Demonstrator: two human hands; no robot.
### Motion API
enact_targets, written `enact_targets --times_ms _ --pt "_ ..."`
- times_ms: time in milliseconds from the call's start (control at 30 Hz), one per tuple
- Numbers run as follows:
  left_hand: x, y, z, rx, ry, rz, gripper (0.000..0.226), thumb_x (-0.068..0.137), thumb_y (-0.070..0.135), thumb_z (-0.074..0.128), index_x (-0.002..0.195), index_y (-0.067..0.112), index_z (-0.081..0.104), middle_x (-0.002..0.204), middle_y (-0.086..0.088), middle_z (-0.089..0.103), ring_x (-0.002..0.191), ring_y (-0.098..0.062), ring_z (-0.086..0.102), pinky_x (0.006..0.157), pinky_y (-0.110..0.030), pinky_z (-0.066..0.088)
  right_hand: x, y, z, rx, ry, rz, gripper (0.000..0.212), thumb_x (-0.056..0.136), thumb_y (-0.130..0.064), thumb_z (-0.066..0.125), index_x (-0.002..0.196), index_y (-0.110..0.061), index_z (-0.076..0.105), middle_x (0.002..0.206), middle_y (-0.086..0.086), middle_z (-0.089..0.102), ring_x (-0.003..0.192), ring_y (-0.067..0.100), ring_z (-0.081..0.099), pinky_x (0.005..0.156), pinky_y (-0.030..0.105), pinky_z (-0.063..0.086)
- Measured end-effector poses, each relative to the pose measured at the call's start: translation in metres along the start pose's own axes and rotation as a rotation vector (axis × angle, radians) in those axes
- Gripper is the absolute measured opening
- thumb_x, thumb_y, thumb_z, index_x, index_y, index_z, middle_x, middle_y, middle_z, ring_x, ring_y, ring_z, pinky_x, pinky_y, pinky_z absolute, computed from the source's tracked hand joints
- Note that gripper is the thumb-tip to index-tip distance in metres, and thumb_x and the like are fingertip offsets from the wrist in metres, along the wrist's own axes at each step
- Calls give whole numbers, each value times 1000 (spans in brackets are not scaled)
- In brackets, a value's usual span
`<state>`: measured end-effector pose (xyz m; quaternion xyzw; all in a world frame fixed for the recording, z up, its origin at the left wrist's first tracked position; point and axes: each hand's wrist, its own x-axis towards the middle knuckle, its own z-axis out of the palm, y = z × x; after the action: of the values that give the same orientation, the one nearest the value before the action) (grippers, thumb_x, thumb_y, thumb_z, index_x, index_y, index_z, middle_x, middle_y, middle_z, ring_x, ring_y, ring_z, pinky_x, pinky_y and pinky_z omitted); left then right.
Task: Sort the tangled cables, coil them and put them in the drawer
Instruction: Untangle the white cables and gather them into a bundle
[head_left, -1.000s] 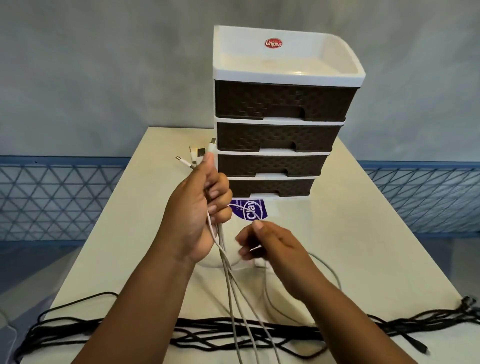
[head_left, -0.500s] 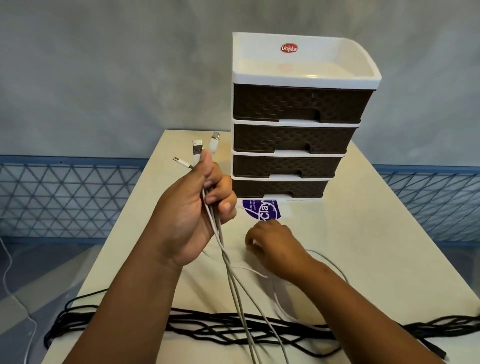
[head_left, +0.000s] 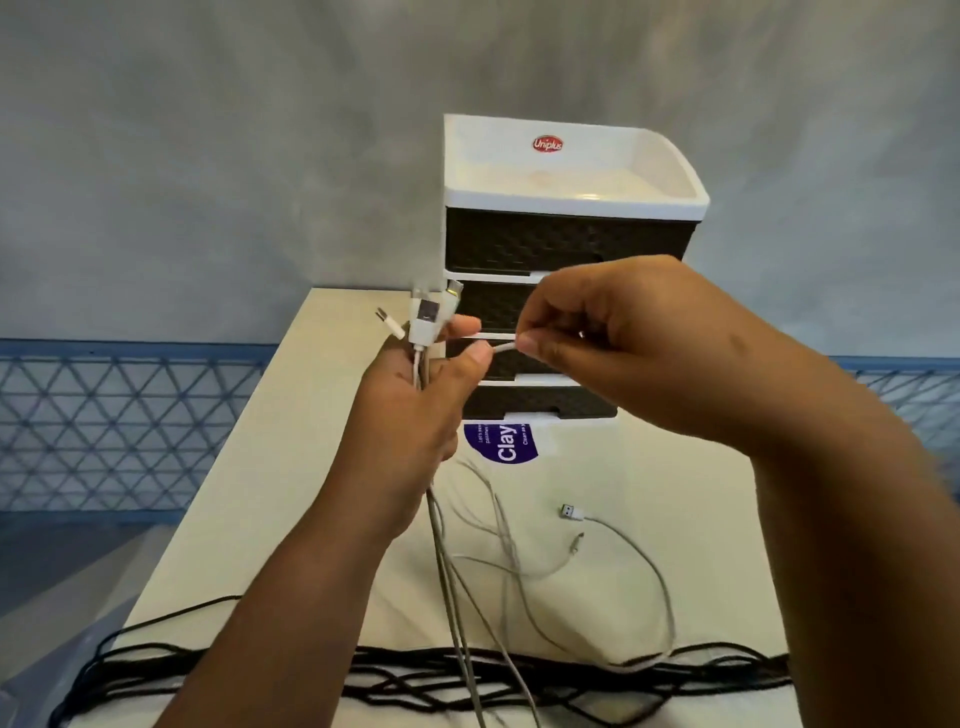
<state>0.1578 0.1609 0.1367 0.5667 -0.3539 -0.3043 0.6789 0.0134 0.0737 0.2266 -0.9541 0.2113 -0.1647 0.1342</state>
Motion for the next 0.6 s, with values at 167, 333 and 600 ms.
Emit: enact_targets --times_ms 167,333,600 --pt "-5 7 3 224 -69 97 27 74 50 64 91 29 64 51 13 48 44 2 46 48 -9 39 -5 -4 3 87 117 -4 11 96 -27 60 91 -23 69 67 -13 59 63 -1 57 53 9 40" --pt "-9 10 6 179 -19 28 42 80 61 51 79 22 65 49 8 41 42 -4 33 48 -23 27 -9 22 44 1041 208 122 33 92 -44 53 108 -18 65 99 2 65 85 15 59 73 28 50" --pt "-17 54 6 -267 -302 39 48 89 58 36 72 20 60 48 8 28 40 -5 20 36 -15 19 -49 115 211 237 -245 698 86 79 -60 69 149 -28 31 150 1 42 135 24 43 108 39 39"
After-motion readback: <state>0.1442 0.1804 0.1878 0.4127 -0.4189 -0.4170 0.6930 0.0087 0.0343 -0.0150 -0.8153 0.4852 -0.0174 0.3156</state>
